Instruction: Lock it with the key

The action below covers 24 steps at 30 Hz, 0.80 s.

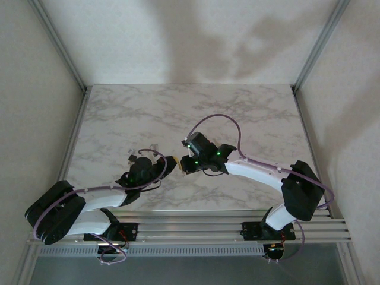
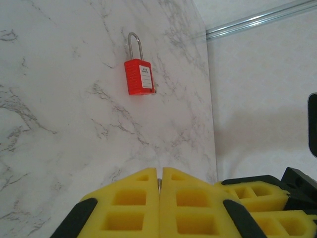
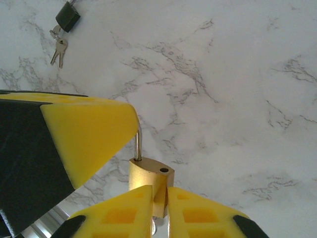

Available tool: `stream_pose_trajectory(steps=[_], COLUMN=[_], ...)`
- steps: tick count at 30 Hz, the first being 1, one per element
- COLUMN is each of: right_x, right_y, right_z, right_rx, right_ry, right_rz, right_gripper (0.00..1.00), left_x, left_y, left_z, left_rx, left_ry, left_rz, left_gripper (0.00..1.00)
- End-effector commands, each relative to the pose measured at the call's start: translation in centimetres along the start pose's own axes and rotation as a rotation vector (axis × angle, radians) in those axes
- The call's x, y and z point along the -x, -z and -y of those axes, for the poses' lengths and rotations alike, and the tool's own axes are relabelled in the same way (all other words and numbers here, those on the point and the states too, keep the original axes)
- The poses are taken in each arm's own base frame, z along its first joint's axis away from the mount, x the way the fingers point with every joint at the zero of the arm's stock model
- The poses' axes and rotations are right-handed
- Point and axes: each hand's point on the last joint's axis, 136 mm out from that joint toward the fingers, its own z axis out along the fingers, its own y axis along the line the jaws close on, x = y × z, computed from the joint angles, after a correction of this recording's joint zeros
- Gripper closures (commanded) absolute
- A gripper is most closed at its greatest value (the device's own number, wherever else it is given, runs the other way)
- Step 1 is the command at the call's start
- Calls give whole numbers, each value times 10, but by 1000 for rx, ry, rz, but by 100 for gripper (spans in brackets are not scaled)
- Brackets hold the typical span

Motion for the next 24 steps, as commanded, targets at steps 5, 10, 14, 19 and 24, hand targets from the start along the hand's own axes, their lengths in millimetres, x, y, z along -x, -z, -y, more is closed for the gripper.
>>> stream_pose_trajectory(steps=[5,10,14,19,24], right_x=[7,9,8,5,2], right_y=[13,16,15,12,4], right_z=[-5,-8,-14,-16,-19], right_rx=[30,50,85,99,117], right_ry=[13,24,30,32,22], right_rz=[43,56,51,32,7], right_gripper=[72,60,59,60,61], left_x=[5,8,7,7,9], left_y=[1,4,3,5,9], left_z=[14,6,7,13,23], left_rx=[-21,23,20,-2,-31], left_ry=[30,79,112,136,158], left_rz=[18,40,32,27,35], left_gripper=[100,100,100,100,100])
